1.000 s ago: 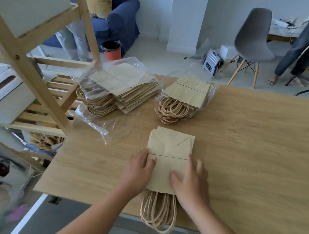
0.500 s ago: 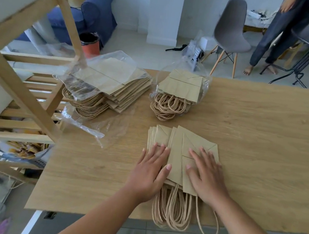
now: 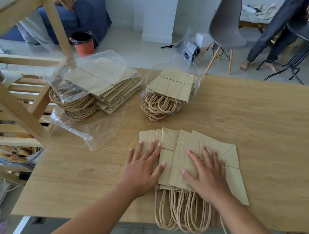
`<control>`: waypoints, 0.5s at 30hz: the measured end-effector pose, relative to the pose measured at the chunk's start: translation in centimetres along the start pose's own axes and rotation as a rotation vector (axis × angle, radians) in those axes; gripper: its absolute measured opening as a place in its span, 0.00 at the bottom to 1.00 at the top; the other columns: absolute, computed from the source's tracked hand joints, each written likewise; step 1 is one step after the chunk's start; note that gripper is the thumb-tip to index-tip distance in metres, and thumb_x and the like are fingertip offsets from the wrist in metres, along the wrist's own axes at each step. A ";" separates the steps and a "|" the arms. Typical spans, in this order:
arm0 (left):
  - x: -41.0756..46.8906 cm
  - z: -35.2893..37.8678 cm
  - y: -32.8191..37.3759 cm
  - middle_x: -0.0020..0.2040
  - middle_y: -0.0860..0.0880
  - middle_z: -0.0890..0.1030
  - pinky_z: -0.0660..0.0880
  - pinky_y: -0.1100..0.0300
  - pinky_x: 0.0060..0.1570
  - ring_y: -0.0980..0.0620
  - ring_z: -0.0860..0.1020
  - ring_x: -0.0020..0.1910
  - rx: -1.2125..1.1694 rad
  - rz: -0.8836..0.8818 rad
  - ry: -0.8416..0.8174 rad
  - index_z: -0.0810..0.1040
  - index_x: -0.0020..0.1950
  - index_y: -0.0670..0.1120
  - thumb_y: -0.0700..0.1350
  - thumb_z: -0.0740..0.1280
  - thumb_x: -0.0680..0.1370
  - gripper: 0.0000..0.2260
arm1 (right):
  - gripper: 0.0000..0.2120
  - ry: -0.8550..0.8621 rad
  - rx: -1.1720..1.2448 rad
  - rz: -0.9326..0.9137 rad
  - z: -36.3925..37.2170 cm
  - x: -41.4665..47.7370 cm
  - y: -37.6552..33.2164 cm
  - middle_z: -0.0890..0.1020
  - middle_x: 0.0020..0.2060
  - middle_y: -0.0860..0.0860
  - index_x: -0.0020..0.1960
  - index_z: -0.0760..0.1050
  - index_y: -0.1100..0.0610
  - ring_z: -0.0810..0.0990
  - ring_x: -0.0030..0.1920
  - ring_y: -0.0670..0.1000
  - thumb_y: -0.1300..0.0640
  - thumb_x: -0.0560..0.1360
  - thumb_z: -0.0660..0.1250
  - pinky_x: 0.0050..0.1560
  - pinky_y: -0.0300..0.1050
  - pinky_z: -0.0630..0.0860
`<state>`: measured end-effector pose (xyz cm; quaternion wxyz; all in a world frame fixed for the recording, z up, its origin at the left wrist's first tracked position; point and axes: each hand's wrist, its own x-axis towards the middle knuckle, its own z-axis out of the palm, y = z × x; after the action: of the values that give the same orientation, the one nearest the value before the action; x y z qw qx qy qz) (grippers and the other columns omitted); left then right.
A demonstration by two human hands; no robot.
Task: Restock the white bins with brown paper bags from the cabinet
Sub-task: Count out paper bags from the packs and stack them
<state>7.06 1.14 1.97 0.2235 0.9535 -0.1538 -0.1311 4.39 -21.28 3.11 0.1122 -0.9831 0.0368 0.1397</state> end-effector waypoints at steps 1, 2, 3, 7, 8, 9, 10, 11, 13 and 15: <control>0.2 -0.1 0.2 0.79 0.62 0.39 0.36 0.45 0.77 0.50 0.34 0.78 0.015 -0.012 0.004 0.40 0.79 0.63 0.65 0.44 0.82 0.27 | 0.35 0.006 0.018 -0.001 -0.4 0.2 -0.1 0.36 0.78 0.48 0.77 0.43 0.35 0.32 0.77 0.57 0.27 0.73 0.47 0.75 0.63 0.38; 0.4 0.0 0.3 0.79 0.62 0.39 0.36 0.45 0.77 0.49 0.35 0.79 0.029 -0.022 0.003 0.41 0.79 0.64 0.65 0.44 0.81 0.26 | 0.36 0.013 0.028 -0.014 -0.6 0.3 -0.5 0.37 0.79 0.48 0.77 0.42 0.35 0.32 0.77 0.58 0.27 0.73 0.48 0.75 0.63 0.38; 0.5 0.0 0.4 0.79 0.62 0.39 0.36 0.45 0.77 0.49 0.35 0.79 0.048 -0.026 0.000 0.41 0.78 0.66 0.65 0.43 0.81 0.26 | 0.36 0.016 0.022 -0.036 -0.6 0.4 -1.0 0.36 0.78 0.48 0.76 0.40 0.34 0.32 0.77 0.58 0.26 0.72 0.47 0.75 0.63 0.38; 0.2 0.6 0.3 0.78 0.63 0.36 0.34 0.46 0.76 0.48 0.35 0.79 0.104 -0.031 0.013 0.41 0.77 0.69 0.66 0.41 0.80 0.25 | 0.38 -0.006 -0.099 -0.103 0.4 0.4 -1.9 0.32 0.77 0.49 0.73 0.32 0.31 0.29 0.75 0.63 0.21 0.68 0.41 0.74 0.66 0.37; 0.3 0.7 0.2 0.78 0.63 0.37 0.35 0.46 0.76 0.48 0.35 0.79 0.109 -0.035 0.019 0.41 0.77 0.70 0.66 0.41 0.80 0.25 | 0.38 -0.009 -0.108 -0.098 0.5 0.5 -1.6 0.32 0.77 0.50 0.74 0.33 0.31 0.29 0.75 0.63 0.21 0.68 0.41 0.74 0.67 0.37; 0.4 0.7 0.2 0.78 0.62 0.37 0.35 0.46 0.76 0.48 0.35 0.79 0.116 -0.037 0.022 0.41 0.77 0.70 0.65 0.41 0.80 0.24 | 0.38 -0.014 -0.110 -0.087 0.4 0.6 -1.1 0.32 0.77 0.50 0.74 0.34 0.31 0.29 0.75 0.63 0.21 0.68 0.41 0.74 0.67 0.37; 0.4 0.8 0.2 0.79 0.62 0.38 0.35 0.46 0.76 0.48 0.35 0.79 0.127 -0.037 0.025 0.41 0.76 0.71 0.65 0.41 0.81 0.23 | 0.38 -0.023 -0.114 -0.077 0.1 0.7 -0.5 0.32 0.77 0.50 0.74 0.34 0.31 0.28 0.74 0.63 0.22 0.69 0.42 0.74 0.67 0.37; 0.4 0.8 0.2 0.79 0.61 0.38 0.35 0.46 0.76 0.48 0.35 0.79 0.140 -0.035 0.032 0.40 0.76 0.71 0.66 0.41 0.81 0.23 | 0.38 -0.033 -0.120 -0.067 -0.1 0.7 -0.1 0.31 0.77 0.50 0.75 0.35 0.31 0.28 0.74 0.63 0.22 0.69 0.42 0.74 0.67 0.37; 0.3 0.9 0.2 0.80 0.61 0.38 0.35 0.47 0.76 0.48 0.35 0.79 0.169 -0.031 0.051 0.40 0.76 0.71 0.66 0.42 0.81 0.24 | 0.38 -0.042 -0.120 -0.053 -0.6 0.8 0.5 0.32 0.77 0.50 0.75 0.36 0.32 0.29 0.75 0.64 0.23 0.70 0.43 0.74 0.67 0.36; 0.2 1.1 0.1 0.80 0.61 0.38 0.36 0.47 0.77 0.48 0.35 0.79 0.185 -0.033 0.063 0.39 0.77 0.70 0.67 0.42 0.80 0.25 | 0.38 -0.020 -0.100 -0.051 -0.8 0.9 0.5 0.32 0.77 0.50 0.76 0.36 0.33 0.29 0.75 0.63 0.23 0.70 0.42 0.74 0.66 0.36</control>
<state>6.86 0.56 1.06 0.1371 0.9761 -0.1423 -0.0900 5.38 -21.98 3.48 0.0668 -0.9867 0.0033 0.1485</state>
